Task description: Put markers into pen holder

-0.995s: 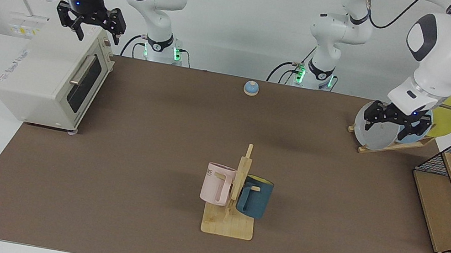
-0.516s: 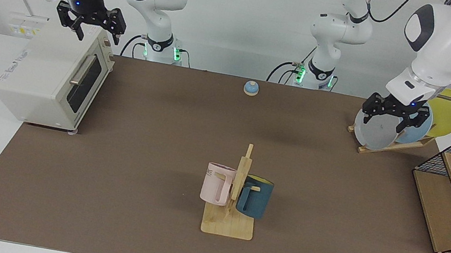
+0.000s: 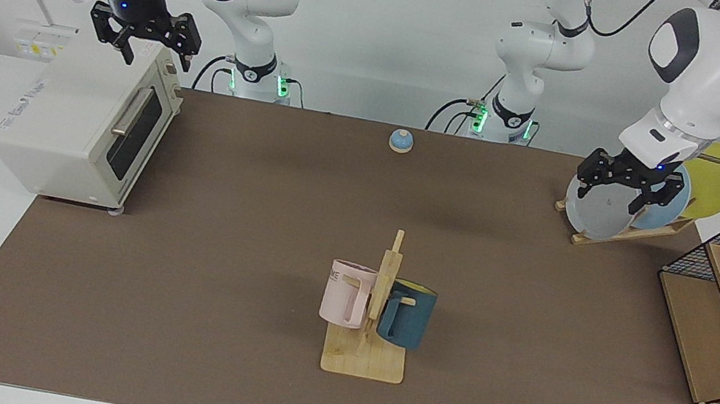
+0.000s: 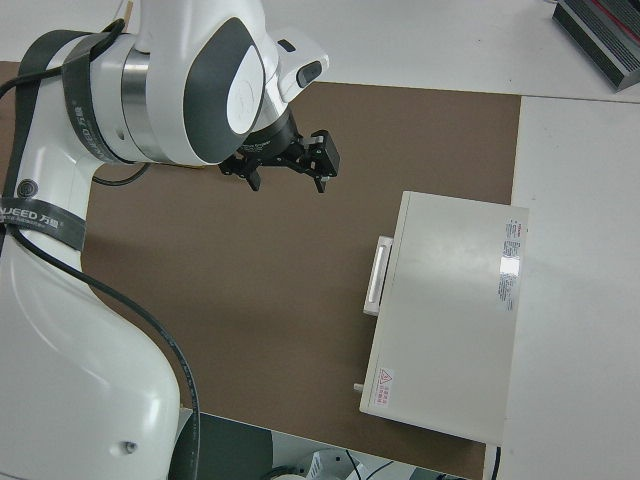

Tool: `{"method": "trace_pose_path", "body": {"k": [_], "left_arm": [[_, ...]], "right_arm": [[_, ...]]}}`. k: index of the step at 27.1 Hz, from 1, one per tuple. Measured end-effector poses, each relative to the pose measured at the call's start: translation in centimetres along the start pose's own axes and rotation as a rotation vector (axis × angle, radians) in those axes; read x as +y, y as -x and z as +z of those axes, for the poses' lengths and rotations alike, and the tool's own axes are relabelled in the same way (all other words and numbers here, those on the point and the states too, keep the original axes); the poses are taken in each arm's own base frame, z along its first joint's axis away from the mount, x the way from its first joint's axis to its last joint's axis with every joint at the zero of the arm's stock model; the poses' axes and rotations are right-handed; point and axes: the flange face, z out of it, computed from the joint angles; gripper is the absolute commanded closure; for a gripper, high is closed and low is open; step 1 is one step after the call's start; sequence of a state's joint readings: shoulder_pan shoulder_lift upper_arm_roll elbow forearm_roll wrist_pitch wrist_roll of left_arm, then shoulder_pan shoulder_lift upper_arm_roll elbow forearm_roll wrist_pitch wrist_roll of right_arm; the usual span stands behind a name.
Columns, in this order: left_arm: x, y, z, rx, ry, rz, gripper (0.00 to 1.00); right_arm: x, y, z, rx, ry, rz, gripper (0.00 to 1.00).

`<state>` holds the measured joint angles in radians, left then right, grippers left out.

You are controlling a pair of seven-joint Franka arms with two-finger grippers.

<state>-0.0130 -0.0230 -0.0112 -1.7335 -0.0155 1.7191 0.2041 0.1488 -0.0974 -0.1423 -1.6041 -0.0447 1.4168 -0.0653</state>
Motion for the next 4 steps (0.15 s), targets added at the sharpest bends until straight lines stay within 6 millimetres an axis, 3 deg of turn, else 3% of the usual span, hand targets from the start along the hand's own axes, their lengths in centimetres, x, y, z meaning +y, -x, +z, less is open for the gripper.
{"method": "trace_pose_path", "body": {"k": [4], "left_arm": [[-0.46,0.09,-0.01,0.001,0.002,0.029,0.0]], "right_arm": [[0.0,0.0,0.0,0.0,0.0,0.0,0.0]]}}
